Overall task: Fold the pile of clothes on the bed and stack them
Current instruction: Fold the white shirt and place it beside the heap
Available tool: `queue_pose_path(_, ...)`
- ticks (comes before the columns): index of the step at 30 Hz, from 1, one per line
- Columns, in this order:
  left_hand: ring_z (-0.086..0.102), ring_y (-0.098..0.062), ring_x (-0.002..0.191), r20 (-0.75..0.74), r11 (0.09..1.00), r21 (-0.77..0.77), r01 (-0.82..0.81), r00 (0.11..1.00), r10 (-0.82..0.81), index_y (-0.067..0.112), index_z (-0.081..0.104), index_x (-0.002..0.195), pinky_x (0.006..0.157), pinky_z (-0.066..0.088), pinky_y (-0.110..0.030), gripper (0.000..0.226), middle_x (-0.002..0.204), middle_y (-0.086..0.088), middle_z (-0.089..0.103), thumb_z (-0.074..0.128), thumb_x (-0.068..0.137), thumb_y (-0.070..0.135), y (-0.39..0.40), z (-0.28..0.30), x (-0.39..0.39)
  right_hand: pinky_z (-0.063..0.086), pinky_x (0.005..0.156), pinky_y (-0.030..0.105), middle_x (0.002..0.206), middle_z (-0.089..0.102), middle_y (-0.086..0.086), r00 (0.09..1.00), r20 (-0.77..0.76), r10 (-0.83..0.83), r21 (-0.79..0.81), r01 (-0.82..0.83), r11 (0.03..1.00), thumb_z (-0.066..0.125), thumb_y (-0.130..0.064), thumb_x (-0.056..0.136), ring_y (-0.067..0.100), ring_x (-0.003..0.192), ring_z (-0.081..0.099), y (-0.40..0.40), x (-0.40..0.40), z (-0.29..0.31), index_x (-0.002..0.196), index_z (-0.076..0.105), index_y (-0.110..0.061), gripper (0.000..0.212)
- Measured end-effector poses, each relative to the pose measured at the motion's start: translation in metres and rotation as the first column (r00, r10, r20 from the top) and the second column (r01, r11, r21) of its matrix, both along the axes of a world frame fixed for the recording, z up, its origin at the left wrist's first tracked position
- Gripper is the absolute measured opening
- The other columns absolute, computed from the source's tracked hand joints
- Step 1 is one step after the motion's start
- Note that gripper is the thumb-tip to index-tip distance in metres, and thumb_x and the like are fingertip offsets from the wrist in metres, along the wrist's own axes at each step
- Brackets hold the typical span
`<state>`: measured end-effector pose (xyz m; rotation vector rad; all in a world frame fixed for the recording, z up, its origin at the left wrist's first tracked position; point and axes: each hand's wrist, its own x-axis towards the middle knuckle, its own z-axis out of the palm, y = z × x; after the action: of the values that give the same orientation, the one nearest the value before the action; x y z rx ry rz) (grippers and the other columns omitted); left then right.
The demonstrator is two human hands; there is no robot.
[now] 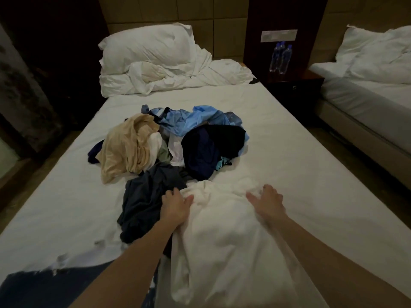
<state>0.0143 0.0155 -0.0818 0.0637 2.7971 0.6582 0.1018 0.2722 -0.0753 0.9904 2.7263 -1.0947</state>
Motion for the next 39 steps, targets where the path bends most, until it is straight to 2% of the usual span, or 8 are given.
queue_pose_path(6, 0.049, -0.029, 0.11, -0.277, 0.977, -0.173, 0.122, 0.946, -0.168, 0.014, 0.056, 0.109, 0.088, 0.041, -0.04, 0.025, 0.115, -0.008, 0.055, 0.041, 0.103, 0.032, 0.013, -0.001, 0.009, 0.05, 0.089, 0.04, 0.116, 0.067, 0.007, 0.995, -0.082, 0.064, -0.159, -0.076, 0.984, 0.059, -0.04, 0.091, 0.027, 0.102, 0.062, 0.002, -0.007, 0.008, 0.116, 0.062, -0.013, 0.037)
queue_pose_path(10, 0.051, -0.025, 0.078, -0.19, 0.934, 0.358, 0.016, 0.98, 0.056, 0.015, 0.04, 0.078, 0.065, 0.036, -0.036, 0.029, 0.08, -0.004, 0.05, 0.04, 0.105, 0.026, 0.013, 0.019, 0.025, 0.052, 0.061, 0.025, 0.1, 0.07, 0.004, 0.963, -0.261, -0.066, -0.512, -0.08, 0.855, 0.057, -0.024, 0.098, 0.016, 0.081, 0.066, -0.007, 0.015, 0.041, 0.109, 0.063, -0.011, 0.018)
queue_pose_path(13, 0.039, -0.018, 0.071, -0.077, 0.779, 0.619, -0.1, 0.979, 0.187, 0.009, 0.039, 0.08, 0.064, 0.03, -0.032, 0.027, 0.077, -0.005, 0.04, 0.039, 0.106, 0.02, 0.001, 0.049, 0.041, 0.053, 0.055, 0.023, 0.1, 0.071, 0.008, 0.933, -0.324, -0.155, -0.657, -0.104, 0.747, 0.054, -0.018, 0.1, 0.021, 0.08, 0.068, -0.014, 0.036, 0.07, 0.115, 0.062, -0.007, 0.02)
queue_pose_path(18, 0.036, -0.015, 0.067, 0.05, 0.611, 0.757, -0.234, 0.952, 0.303, 0.009, 0.041, 0.081, 0.063, 0.027, -0.031, 0.029, 0.074, -0.005, 0.035, 0.038, 0.107, 0.023, -0.034, 0.104, 0.083, 0.055, 0.083, 0.045, 0.107, 0.072, 0.014, 0.891, -0.395, -0.224, -0.663, -0.107, 0.741, 0.06, -0.016, 0.092, 0.035, 0.098, 0.067, -0.032, 0.088, 0.117, 0.11, 0.069, -0.007, 0.022)
queue_pose_path(23, 0.059, -0.025, 0.093, 0.018, 0.56, 0.807, -0.19, 0.955, 0.298, 0.004, 0.064, 0.107, 0.082, 0.048, -0.041, 0.026, 0.1, -0.011, 0.064, 0.047, 0.104, 0.023, -0.079, 0.144, 0.149, 0.049, 0.073, 0.04, 0.097, 0.07, 0.008, 0.837, -0.513, -0.19, -0.602, -0.192, 0.775, 0.066, -0.018, 0.085, 0.029, 0.091, 0.063, -0.06, 0.151, 0.162, 0.097, 0.07, -0.012, 0.014)
queue_pose_path(26, 0.063, -0.03, 0.105, -0.014, 0.523, 0.839, -0.151, 0.955, 0.298, 0.018, 0.065, 0.114, 0.094, 0.052, -0.053, 0.018, 0.112, -0.01, 0.068, 0.055, 0.1, 0.015, -0.111, 0.164, 0.193, 0.053, 0.082, 0.047, 0.105, 0.07, 0.011, 0.804, -0.57, -0.171, -0.589, -0.254, 0.767, 0.076, -0.019, 0.072, 0.031, 0.093, 0.066, -0.083, 0.186, 0.185, 0.108, 0.061, -0.016, 0.039)
queue_pose_path(30, 0.064, -0.031, 0.105, -0.063, 0.448, 0.886, -0.122, 0.924, 0.376, 0.025, 0.056, 0.115, 0.088, 0.056, -0.05, 0.023, 0.115, -0.013, 0.065, 0.061, 0.097, 0.012, -0.154, 0.193, 0.244, 0.056, 0.084, 0.045, 0.107, 0.071, 0.011, 0.77, -0.62, -0.15, -0.583, -0.324, 0.745, 0.074, -0.007, 0.081, 0.032, 0.096, 0.068, -0.118, 0.219, 0.207, 0.119, 0.061, -0.02, 0.042)
queue_pose_path(39, 0.063, -0.021, 0.091, -0.161, 0.444, 0.879, -0.173, 0.769, 0.619, 0.016, 0.067, 0.099, 0.073, 0.052, -0.03, 0.007, 0.099, -0.004, 0.069, 0.063, 0.096, 0.022, -0.28, 0.248, 0.308, 0.054, 0.072, 0.036, 0.094, 0.075, 0.007, 0.748, -0.656, -0.104, -0.652, -0.491, 0.578, 0.068, 0.004, 0.081, 0.029, 0.091, 0.069, -0.247, 0.246, 0.231, 0.098, 0.073, -0.011, 0.024)
